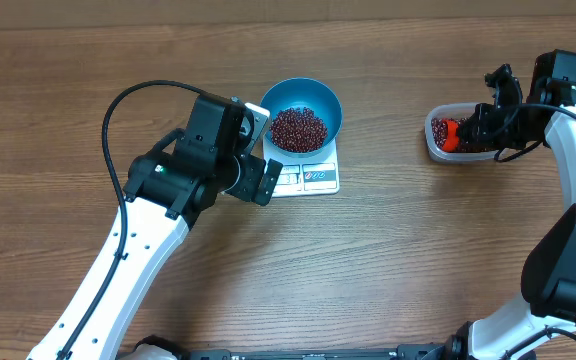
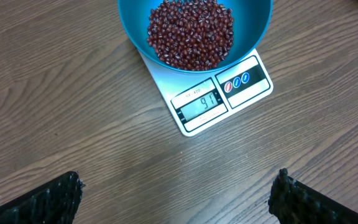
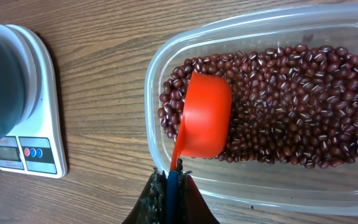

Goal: Scoop item into bowl and weigh 150g on scale
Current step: 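Lower the red cup into the beans and scoop with the right gripper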

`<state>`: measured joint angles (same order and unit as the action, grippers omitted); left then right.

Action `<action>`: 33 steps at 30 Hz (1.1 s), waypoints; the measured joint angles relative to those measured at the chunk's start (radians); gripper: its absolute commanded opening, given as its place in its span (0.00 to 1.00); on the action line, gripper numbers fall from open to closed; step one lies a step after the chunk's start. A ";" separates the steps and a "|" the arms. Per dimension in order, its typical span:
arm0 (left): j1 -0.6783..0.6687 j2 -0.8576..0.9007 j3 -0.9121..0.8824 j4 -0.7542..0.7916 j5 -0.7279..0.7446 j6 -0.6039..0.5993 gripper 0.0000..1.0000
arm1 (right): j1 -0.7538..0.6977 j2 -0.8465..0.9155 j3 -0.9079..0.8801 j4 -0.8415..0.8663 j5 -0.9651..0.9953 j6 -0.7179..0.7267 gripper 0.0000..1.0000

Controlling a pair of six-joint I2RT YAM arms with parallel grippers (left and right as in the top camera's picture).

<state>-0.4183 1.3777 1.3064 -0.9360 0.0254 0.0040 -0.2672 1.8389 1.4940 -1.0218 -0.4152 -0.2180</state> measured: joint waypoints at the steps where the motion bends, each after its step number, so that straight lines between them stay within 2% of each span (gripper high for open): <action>1: 0.000 0.000 0.000 0.000 0.000 0.000 0.99 | -0.001 0.000 0.000 0.001 0.000 0.002 0.04; 33: 0.000 0.000 0.000 0.000 0.000 0.000 0.99 | -0.067 0.000 -0.016 0.017 -0.086 0.034 0.04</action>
<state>-0.4183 1.3777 1.3064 -0.9360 0.0254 0.0040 -0.3340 1.8389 1.4780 -1.0046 -0.5011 -0.1841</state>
